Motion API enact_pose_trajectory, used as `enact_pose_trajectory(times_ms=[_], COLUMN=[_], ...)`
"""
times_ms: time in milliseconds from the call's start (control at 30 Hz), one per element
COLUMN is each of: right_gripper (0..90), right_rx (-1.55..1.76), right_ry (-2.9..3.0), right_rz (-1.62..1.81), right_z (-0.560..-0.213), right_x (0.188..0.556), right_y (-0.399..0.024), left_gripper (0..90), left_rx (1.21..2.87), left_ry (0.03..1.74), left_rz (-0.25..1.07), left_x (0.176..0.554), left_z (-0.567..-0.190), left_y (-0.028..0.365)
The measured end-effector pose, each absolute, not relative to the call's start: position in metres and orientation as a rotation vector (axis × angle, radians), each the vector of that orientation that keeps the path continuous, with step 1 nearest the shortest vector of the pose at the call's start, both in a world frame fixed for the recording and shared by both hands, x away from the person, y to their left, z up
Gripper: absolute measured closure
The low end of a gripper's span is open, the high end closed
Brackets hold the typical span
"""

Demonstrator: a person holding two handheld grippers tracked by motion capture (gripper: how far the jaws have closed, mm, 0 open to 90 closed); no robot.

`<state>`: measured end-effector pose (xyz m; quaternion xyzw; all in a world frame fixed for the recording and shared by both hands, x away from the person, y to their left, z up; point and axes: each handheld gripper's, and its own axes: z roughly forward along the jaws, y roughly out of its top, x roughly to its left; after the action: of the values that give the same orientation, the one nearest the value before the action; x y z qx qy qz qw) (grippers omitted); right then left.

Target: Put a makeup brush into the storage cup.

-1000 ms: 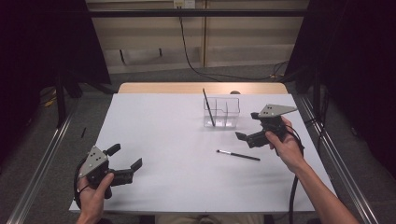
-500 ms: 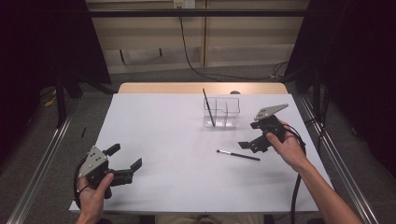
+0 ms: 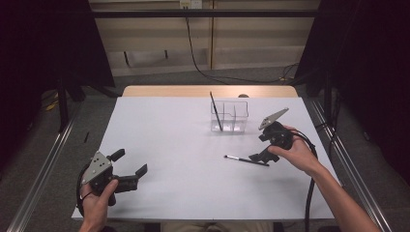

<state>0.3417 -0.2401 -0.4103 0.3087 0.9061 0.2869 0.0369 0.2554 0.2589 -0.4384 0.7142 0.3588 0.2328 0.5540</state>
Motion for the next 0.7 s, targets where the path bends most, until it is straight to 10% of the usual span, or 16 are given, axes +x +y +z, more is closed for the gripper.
enact_pose_trajectory(times_ms=[700], right_gripper=[27.6], right_rx=[0.751], right_ry=[3.013], right_rz=[0.625], right_z=[-0.42], right_x=[0.367], right_y=[-0.202], left_gripper=[2.3], left_rx=[1.699], left_ry=[0.843], left_rz=[0.554], left_x=[0.256], left_z=[-0.439], left_y=[0.259])
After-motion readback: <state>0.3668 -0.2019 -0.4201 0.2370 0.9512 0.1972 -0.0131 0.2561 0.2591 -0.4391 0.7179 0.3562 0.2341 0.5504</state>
